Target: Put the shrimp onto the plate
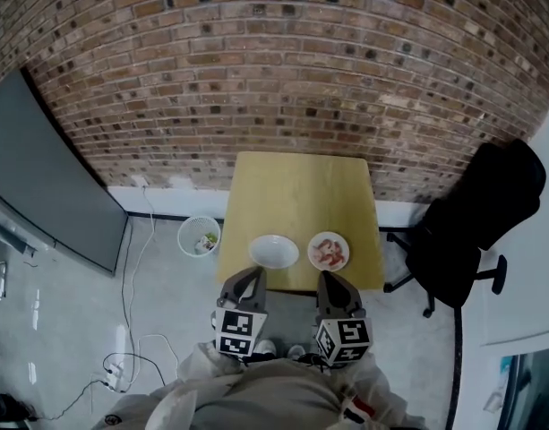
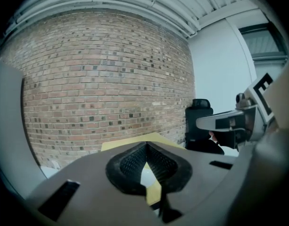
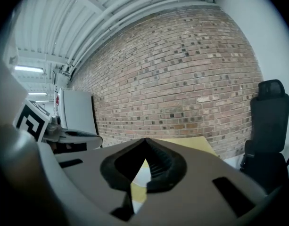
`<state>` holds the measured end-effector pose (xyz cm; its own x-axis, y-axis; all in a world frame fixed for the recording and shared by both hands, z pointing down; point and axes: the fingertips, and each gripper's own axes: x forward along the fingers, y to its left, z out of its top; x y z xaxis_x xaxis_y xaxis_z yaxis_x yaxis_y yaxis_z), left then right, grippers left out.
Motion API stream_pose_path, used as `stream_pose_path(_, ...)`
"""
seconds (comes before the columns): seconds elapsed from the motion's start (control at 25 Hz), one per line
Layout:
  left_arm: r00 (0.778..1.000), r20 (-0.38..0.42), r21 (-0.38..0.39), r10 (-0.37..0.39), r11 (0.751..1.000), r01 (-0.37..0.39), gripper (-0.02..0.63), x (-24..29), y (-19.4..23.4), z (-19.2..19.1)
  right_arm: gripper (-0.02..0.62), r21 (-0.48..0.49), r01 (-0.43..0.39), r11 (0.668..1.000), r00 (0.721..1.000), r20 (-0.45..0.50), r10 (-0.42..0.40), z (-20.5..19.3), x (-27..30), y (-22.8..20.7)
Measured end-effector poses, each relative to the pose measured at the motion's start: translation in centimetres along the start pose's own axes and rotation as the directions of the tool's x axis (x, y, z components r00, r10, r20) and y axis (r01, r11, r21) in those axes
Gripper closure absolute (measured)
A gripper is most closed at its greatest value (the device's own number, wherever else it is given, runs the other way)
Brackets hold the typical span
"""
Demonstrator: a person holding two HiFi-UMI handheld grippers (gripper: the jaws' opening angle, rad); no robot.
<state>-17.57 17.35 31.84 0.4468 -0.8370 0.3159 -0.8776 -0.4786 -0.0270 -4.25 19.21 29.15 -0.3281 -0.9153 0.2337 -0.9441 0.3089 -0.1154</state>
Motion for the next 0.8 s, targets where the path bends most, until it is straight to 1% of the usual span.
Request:
stream_pose_path(0.32,1.0,0.019,0.044,0.011,0.999,-0.012,0.597,0.3,-2.2,1.6,0.572,0.012,-0.024,1.0,0.999,0.043,0.024,1.2,-0.9,-1.0)
stream_pose_path(0.52,0.999,0.032,0.034,0.005,0.999,-0.006,0.597,0.4,-3.1,1.8,0.572,0.026,-0.021,0.999,0.999,0.032,0.02,0.5,-1.6,-1.9)
stream_pose_path(0.8,1.0,0.025,0.046,-0.005,0.999,0.004,0.597,0.7,-4.5,1.6,0.572,0.044,-0.013,0.999,1.0,0.023,0.012,-0.2,-2.2,-3.1)
